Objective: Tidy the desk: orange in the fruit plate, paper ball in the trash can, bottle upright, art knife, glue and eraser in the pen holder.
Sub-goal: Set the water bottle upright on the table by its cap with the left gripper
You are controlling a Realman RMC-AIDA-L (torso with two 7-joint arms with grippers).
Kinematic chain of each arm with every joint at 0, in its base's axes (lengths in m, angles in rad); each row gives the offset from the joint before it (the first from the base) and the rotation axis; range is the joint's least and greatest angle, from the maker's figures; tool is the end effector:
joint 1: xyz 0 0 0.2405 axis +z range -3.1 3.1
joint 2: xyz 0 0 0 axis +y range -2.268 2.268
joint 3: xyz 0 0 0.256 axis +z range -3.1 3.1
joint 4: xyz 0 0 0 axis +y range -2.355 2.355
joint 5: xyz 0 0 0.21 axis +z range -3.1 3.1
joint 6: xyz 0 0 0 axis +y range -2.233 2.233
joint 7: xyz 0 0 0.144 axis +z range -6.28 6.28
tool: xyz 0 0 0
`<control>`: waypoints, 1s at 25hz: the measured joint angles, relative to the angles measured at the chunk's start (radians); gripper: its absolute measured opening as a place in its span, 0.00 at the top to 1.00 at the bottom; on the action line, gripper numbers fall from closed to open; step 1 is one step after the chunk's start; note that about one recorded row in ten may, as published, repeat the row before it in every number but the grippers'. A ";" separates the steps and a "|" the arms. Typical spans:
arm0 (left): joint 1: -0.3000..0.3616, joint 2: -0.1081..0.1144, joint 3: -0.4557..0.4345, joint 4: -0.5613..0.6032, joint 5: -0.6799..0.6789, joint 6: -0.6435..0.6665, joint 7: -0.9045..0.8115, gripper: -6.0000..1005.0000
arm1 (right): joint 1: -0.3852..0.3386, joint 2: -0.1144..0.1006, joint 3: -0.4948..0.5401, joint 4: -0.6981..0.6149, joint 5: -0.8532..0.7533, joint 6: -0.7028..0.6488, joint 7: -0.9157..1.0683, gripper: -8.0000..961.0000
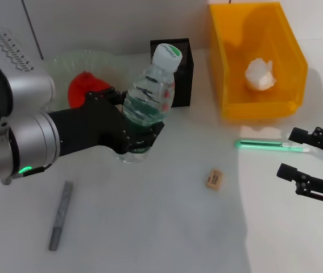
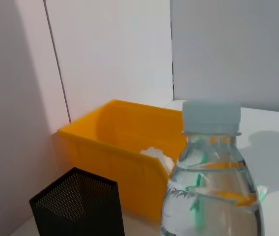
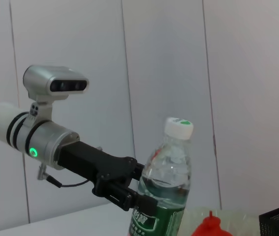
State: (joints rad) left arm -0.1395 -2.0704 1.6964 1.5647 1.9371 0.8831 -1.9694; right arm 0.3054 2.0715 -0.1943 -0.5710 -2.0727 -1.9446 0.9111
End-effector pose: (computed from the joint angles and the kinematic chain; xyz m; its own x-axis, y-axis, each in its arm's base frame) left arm -0.1522 0.3099 -0.0257 0.9287 0.1632 0.3329 0.3068 -0.8423 -0.4432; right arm 0.3212 0.2284 0.0439 0.6913 -0.0452 -0.7212 -0.4143 -0.8425 -0.3443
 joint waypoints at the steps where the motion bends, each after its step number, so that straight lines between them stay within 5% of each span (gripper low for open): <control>1: 0.000 0.001 -0.012 -0.039 -0.073 -0.003 0.066 0.22 | 0.000 0.000 0.001 0.000 0.000 0.000 0.001 0.21; 7: 0.006 0.001 -0.029 -0.162 -0.280 0.001 0.300 0.22 | -0.002 -0.001 0.007 0.000 -0.001 0.000 0.001 0.21; 15: 0.010 0.001 -0.030 -0.210 -0.342 0.000 0.385 0.22 | 0.000 -0.002 0.001 0.000 -0.001 0.011 0.014 0.21; 17: 0.001 0.002 -0.090 -0.374 -0.566 0.077 0.636 0.22 | 0.001 -0.001 0.000 0.000 -0.001 0.012 0.014 0.21; 25: -0.022 0.002 -0.141 -0.493 -0.659 0.130 0.742 0.22 | 0.006 0.002 0.000 0.001 -0.001 0.012 0.016 0.21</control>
State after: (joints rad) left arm -0.1617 -2.0682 1.5553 1.0715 1.2776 1.0131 -1.2273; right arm 0.3110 2.0738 -0.1948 -0.5704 -2.0736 -1.9326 0.9275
